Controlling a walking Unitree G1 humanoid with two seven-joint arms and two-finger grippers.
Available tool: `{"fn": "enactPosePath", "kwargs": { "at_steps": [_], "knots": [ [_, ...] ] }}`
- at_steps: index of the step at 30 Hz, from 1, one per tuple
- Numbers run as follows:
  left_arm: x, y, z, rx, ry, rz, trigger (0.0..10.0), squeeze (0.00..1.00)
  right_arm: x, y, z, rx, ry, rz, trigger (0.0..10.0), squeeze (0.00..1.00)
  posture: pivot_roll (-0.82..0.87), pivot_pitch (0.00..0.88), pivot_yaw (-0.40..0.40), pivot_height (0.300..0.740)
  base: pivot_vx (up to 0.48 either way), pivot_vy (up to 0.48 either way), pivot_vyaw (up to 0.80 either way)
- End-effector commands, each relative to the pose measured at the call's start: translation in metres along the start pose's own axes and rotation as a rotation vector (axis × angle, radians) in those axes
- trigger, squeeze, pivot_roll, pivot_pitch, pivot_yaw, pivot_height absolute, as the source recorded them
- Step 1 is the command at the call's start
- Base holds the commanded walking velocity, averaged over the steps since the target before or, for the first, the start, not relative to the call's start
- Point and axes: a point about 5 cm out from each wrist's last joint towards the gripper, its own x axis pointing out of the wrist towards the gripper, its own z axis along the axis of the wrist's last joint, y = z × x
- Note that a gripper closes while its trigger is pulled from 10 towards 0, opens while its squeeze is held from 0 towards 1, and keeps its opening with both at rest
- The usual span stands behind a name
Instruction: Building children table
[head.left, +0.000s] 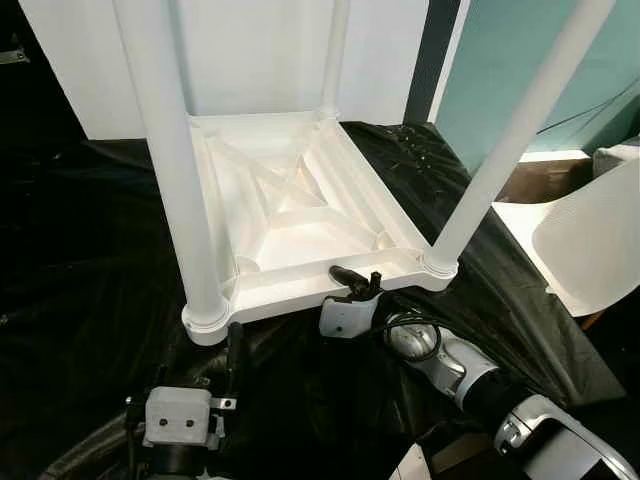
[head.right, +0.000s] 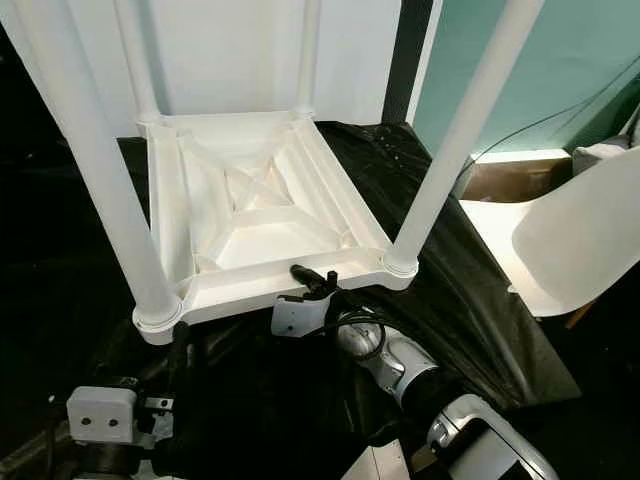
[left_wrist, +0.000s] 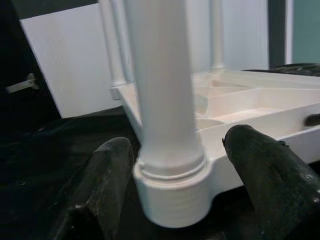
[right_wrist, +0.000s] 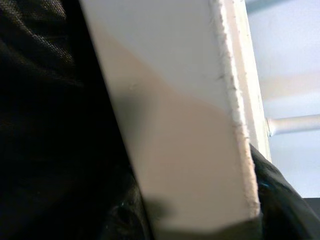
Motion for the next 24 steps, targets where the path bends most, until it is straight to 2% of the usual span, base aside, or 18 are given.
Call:
{"fn": "enactPosePath", "kwargs": {
  "at_steps": [1,2,3,5,7,12,19,20,21,23,24],
  "knots": [
    [-0.003,0.009,-0.005,0.016,0.038,0.115,10.0,0.00,0.002,-0.022,-0.002,0.075,0.006,-0.123,0.0,0.00,0.05,0.000,-0.012,0.740,0.000,0.000,0.00],
    [-0.002,0.022,-0.011,0.023,0.068,0.200,10.0,0.00,0.002,-0.022,-0.002,0.079,0.005,-0.123,0.0,0.00,0.05,0.000,-0.011,0.740,0.000,0.000,0.00],
    [-0.002,0.022,-0.011,0.023,0.068,0.200,10.0,0.00,0.002,-0.022,-0.002,0.079,0.005,-0.123,0.0,0.00,0.05,0.000,-0.011,0.740,0.000,0.000,0.00],
    [0.000,0.037,-0.019,0.018,0.097,0.303,10.0,0.00,0.002,-0.023,-0.001,0.091,0.006,-0.128,0.0,0.00,0.05,0.000,-0.009,0.740,0.000,0.000,0.00],
    [0.000,0.037,-0.019,0.018,0.097,0.303,10.0,0.00,0.002,-0.023,-0.001,0.091,0.006,-0.128,0.0,0.00,0.05,0.000,-0.009,0.740,0.000,0.000,0.00],
    [-0.003,0.037,-0.041,0.039,0.162,0.362,10.0,0.00,0.006,-0.027,0.003,0.102,-0.004,-0.141,0.0,0.00,0.04,0.000,-0.005,0.740,0.000,0.000,0.00],
    [-0.005,0.037,-0.048,0.062,0.195,0.382,10.0,0.00,0.005,-0.028,0.001,0.103,0.001,-0.146,0.3,0.00,0.04,0.000,-0.002,0.740,0.000,0.000,0.00],
    [-0.002,0.037,-0.051,0.070,0.202,0.388,10.0,0.00,0.005,-0.028,0.000,0.106,0.005,-0.148,0.7,0.00,0.04,0.000,-0.002,0.740,0.000,0.000,0.00],
    [0.004,0.037,-0.054,0.070,0.204,0.392,10.0,0.00,0.004,-0.028,-0.001,0.109,0.008,-0.151,2.0,0.00,0.04,0.000,0.000,0.740,0.000,0.000,0.00],
    [0.008,0.037,-0.056,0.067,0.205,0.394,10.0,0.00,0.004,-0.028,-0.001,0.112,0.009,-0.154,2.3,0.00,0.04,0.000,0.002,0.740,0.000,0.000,0.00],
    [0.014,0.034,-0.058,0.061,0.203,0.386,10.0,0.00,0.004,-0.028,0.000,0.116,0.008,-0.160,3.0,0.00,0.04,0.000,0.005,0.740,0.000,0.000,0.00]
  ]
}}
